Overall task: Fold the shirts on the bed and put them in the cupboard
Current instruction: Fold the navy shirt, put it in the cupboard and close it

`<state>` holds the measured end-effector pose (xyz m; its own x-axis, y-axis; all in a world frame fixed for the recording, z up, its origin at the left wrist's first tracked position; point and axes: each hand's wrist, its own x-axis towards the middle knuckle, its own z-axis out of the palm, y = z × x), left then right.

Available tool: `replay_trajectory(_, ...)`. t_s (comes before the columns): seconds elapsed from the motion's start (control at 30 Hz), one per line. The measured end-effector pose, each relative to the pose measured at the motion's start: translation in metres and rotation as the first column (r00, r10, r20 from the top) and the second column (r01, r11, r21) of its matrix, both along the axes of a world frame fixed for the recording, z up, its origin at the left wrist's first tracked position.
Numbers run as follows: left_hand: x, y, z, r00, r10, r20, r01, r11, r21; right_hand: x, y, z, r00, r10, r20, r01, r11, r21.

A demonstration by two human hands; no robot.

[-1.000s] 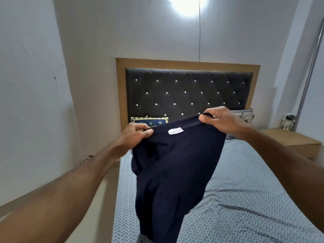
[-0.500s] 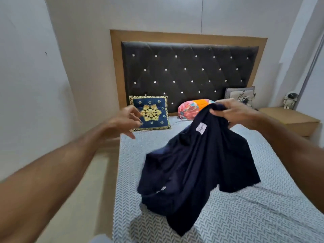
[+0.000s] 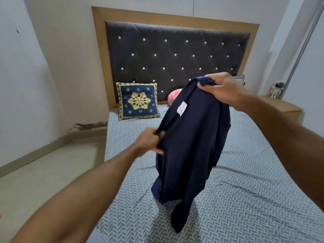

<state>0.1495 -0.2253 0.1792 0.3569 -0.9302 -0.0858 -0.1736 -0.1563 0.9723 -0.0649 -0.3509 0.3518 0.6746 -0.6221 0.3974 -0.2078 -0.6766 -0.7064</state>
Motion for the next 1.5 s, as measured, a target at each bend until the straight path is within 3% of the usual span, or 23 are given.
replay_trajectory(0.13,0.041,0.020,0.038,0.974,0.112,-0.196,-0.133,0.986,-0.099,-0.017,-0.028,-0.024,0.994,-0.081,-0.079,0.090,0.990,0.113)
replay_trajectory(0.23,0.056,0.023,0.061,0.983,0.154,-0.104,-0.167,0.977,-0.129,-0.017,-0.038,-0.049,0.984,-0.063,-0.168,0.100,0.970,0.223)
replay_trajectory(0.5,0.077,0.016,0.080,0.970,0.217,0.111,-0.202,0.970,-0.138,-0.013,-0.043,-0.081,0.964,0.008,-0.266,0.064,0.963,0.262)
replay_trajectory(0.6,0.090,0.017,0.068,0.957,0.072,0.279,-0.039,0.992,-0.122,-0.012,-0.047,-0.099,0.966,0.028,-0.258,0.054,0.950,0.308)
replay_trajectory(0.67,0.101,0.020,0.060,0.826,-0.139,0.546,0.119,0.990,0.072,-0.019,-0.052,-0.109,0.927,0.148,-0.343,-0.008,0.925,0.380)
replay_trajectory(0.73,0.110,0.017,0.047,0.503,-0.347,0.791,0.080,0.931,0.357,-0.022,-0.061,-0.121,0.780,0.229,-0.583,0.010,0.926,0.378)
replay_trajectory(0.77,0.112,0.013,0.039,0.363,-0.391,0.846,0.010,0.909,0.416,-0.021,-0.065,-0.128,0.663,0.184,-0.725,0.047,0.957,0.286)
replay_trajectory(0.8,0.113,0.009,0.031,0.312,-0.386,0.868,-0.053,0.905,0.422,-0.018,-0.072,-0.137,0.551,0.091,-0.830,0.083,0.983,0.164)
replay_trajectory(0.83,0.113,0.006,0.024,0.335,-0.359,0.871,-0.122,0.900,0.418,-0.014,-0.077,-0.146,0.479,-0.006,-0.878,0.127,0.990,0.062)
replay_trajectory(0.87,0.116,0.003,0.018,0.394,-0.322,0.861,-0.199,0.885,0.422,-0.010,-0.085,-0.152,0.470,-0.082,-0.879,0.215,0.976,0.024)
replay_trajectory(0.93,0.121,-0.003,0.010,0.572,-0.208,0.793,-0.302,0.846,0.440,-0.003,-0.099,-0.159,0.592,-0.162,-0.790,0.428,0.893,0.138)
replay_trajectory(1.0,0.130,-0.017,0.011,0.806,0.042,0.591,-0.354,0.834,0.423,0.008,-0.117,-0.155,0.771,-0.239,-0.590,0.540,0.737,0.407)
replay_trajectory(1.03,0.137,-0.029,0.020,0.883,0.186,0.431,-0.366,0.847,0.384,0.017,-0.128,-0.145,0.849,-0.294,-0.438,0.514,0.648,0.562)
replay_trajectory(1.1,0.147,-0.057,0.053,0.914,0.390,0.115,-0.406,0.887,0.219,0.036,-0.150,-0.112,0.902,-0.419,-0.102,0.339,0.544,0.768)
replay_trajectory(1.17,0.147,-0.081,0.107,0.869,0.478,-0.126,-0.484,0.875,-0.020,0.054,-0.165,-0.064,0.854,-0.495,0.157,0.185,0.573,0.799)
replay_trajectory(1.27,0.136,-0.097,0.205,0.851,0.457,-0.259,-0.525,0.754,-0.395,0.065,-0.170,0.022,0.743,-0.482,0.464,0.044,0.727,0.686)
replay_trajectory(1.33,0.132,-0.093,0.252,0.859,0.382,-0.340,-0.511,0.657,-0.554,0.061,-0.165,0.065,0.683,-0.430,0.591,-0.001,0.808,0.589)
replay_trajectory(1.43,0.133,-0.078,0.277,0.894,0.397,-0.207,-0.415,0.562,-0.716,0.044,-0.151,0.092,0.624,-0.396,0.673,0.054,0.882,0.469)
replay_trajectory(1.5,0.129,-0.065,0.269,0.885,0.451,-0.112,-0.372,0.541,-0.754,0.033,-0.150,0.082,0.653,-0.405,0.641,0.154,0.899,0.411)
